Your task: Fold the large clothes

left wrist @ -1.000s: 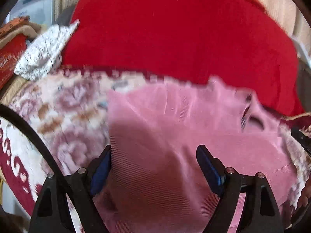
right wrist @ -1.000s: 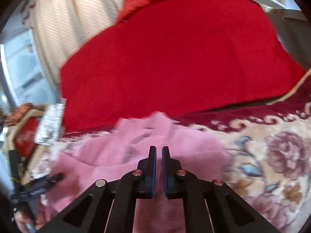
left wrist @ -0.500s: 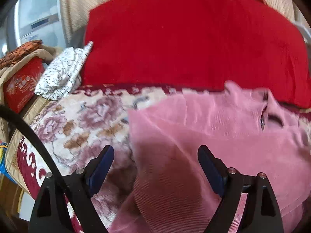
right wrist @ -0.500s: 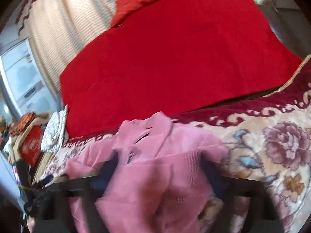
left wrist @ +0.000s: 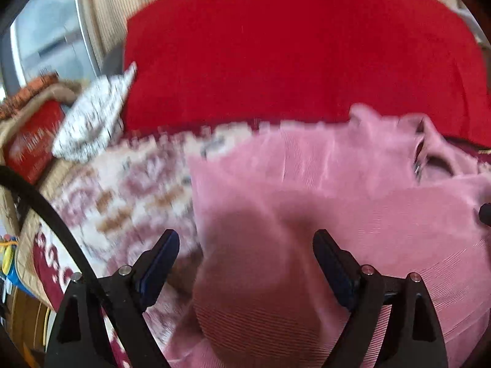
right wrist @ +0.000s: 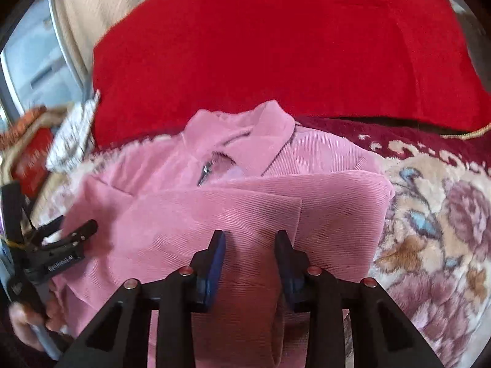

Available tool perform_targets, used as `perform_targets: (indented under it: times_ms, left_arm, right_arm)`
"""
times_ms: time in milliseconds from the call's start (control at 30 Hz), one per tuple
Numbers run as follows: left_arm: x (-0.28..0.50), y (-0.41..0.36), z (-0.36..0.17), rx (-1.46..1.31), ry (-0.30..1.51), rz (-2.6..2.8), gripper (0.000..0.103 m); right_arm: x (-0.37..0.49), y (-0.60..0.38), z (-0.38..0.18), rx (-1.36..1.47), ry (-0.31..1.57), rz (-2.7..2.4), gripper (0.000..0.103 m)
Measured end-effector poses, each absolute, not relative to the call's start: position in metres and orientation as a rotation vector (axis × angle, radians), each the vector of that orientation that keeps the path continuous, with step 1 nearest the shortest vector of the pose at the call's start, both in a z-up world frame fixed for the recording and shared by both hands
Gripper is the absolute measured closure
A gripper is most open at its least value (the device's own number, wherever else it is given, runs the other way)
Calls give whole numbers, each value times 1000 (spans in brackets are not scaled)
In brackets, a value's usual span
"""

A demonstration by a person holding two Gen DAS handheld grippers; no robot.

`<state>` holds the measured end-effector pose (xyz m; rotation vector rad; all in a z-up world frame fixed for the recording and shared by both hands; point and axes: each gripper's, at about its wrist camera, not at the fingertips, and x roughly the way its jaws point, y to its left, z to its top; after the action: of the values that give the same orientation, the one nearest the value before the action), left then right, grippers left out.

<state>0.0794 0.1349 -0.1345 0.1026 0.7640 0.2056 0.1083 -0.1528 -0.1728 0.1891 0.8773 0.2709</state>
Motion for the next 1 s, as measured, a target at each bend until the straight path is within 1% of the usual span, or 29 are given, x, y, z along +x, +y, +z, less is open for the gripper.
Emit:
perform_targets:
  times_ms: [100,167,267,333,433,533,667,767,833,867,933,1000]
  left_arm:
    - [75,128,-126,91,714,164,14]
    - [80,122,-130,106,742,149,14]
    - [95,116,-149,115,858,123,14]
    - [101,108,-162,182,919,145,14]
    - [100,95,-166,294,902,157,13]
    - [96,101,-158,246,886,140,13]
    - [89,123,-137,133,799,170,13]
    - [90,125,-135,167,778,254,13]
    - [95,130,-143,190,807,304,13]
    - [99,133,-151,191,849,308,13]
    - [108,137,-172,176,966,281,13]
    - [107,138,-172,152,950,281,12]
  right_arm:
    - [98,-155,-157,200,776,312,67]
    - [92,-154,-150,195,746,329,67]
    - [101,-143,-162,177,813,325,67]
    - [110,-140,-179,163,906,310,67]
    - [110,-139,-178,148,901,301,65]
    - [107,-145,-173,204,880,315,64]
    - [101,-148,-164,226,814,348,64]
    - [100,-139,-163,214,812,360,64]
    - [104,-134,-171,193,858,347,64]
    - [107,-131,-178,176,896,333,64]
    - [108,-129,-180,154,890,325,64]
    - [108,-127,-179,145,893,326,65]
